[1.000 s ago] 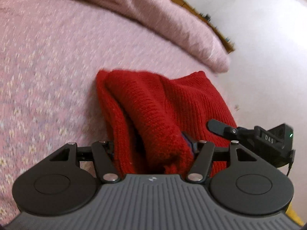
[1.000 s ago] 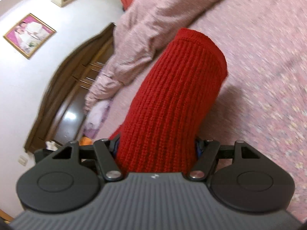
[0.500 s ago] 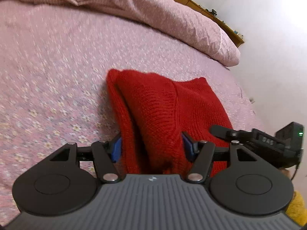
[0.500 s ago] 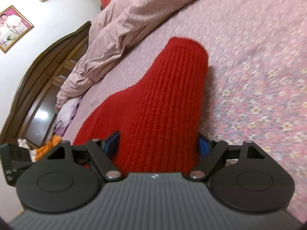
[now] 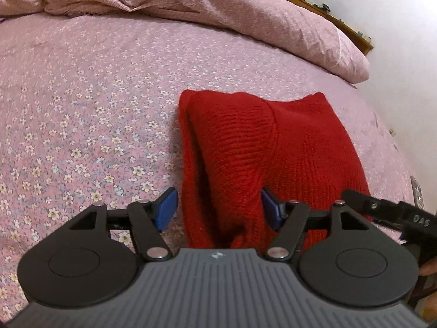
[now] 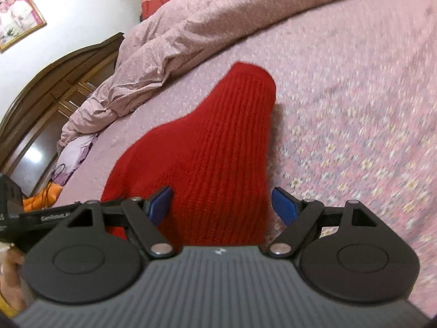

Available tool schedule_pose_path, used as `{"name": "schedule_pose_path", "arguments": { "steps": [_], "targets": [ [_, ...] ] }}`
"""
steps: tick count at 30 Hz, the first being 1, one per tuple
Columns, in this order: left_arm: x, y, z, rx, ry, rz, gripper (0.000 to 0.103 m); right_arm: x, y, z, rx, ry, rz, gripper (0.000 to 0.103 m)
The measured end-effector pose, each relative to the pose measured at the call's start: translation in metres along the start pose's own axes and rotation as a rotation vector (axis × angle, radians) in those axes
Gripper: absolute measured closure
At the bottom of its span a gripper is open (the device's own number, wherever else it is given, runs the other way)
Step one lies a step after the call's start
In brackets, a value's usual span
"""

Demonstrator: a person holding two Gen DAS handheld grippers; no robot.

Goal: Fold small clothes

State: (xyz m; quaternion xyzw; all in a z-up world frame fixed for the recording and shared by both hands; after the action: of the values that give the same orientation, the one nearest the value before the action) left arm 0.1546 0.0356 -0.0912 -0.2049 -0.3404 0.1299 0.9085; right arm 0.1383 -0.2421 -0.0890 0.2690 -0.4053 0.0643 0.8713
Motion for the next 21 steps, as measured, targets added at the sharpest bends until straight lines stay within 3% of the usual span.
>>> {"name": "schedule_pose_path", "arguments": {
  "steps": [4, 13, 17, 21],
  "targets": [
    [0.000, -0.003, 0.007, 0.030, -0.017, -0.018, 0.031, -0.006, -0.002, -0.004, 0.014, -0.007, -0.069, 0.021],
    [-0.011, -0.035, 0.045, 0.085, -0.067, -0.139, 0.031, 0.005, 0.029, 0.040, -0.060, -0.087, 0.065, 0.020],
    [-0.024, -0.044, 0.060, 0.100, -0.090, -0.142, 0.030, 0.002, 0.042, 0.062, -0.098, -0.125, 0.099, 0.021],
    [-0.039, -0.048, 0.071, 0.140, -0.103, -0.146, 0.029, -0.004, 0.057, 0.073, -0.123, -0.108, 0.128, 0.020]
  ]
}}
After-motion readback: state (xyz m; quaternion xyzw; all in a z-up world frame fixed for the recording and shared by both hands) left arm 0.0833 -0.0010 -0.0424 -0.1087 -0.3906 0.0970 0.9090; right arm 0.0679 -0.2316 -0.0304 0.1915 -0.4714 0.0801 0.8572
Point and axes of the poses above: each gripper's, at about its wrist camera, not at the fingertips, and z roughly against the way its jaws point, y to its left, x to its top, the point moved 5 cm from there along -z, roughly the way its jaws point, and after that the axes turned 11 degrees about z, right-handed, at the moved point
